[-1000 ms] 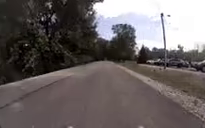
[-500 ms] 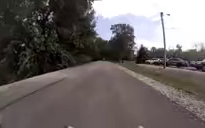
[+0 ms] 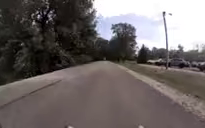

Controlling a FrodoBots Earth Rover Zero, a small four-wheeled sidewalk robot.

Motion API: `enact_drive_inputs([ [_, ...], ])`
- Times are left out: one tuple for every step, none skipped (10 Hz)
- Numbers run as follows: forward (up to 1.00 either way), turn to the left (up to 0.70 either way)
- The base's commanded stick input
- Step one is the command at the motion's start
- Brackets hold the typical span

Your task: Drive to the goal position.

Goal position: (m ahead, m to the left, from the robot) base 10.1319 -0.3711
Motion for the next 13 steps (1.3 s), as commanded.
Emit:
enact_drive_inputs([
  [0.70, 0.00],
  [0.70, 0.00],
  [0.70, 0.00],
  [0.70, 0.00],
  [0.70, 0.00],
  [0.70, 0.00],
  [0.70, 0.00],
  [0.70, 0.00],
  [0.70, 0.00],
  [0.70, 0.00],
  [0.70, 0.00],
  [0.70, 0.00],
  [0.70, 0.00],
])
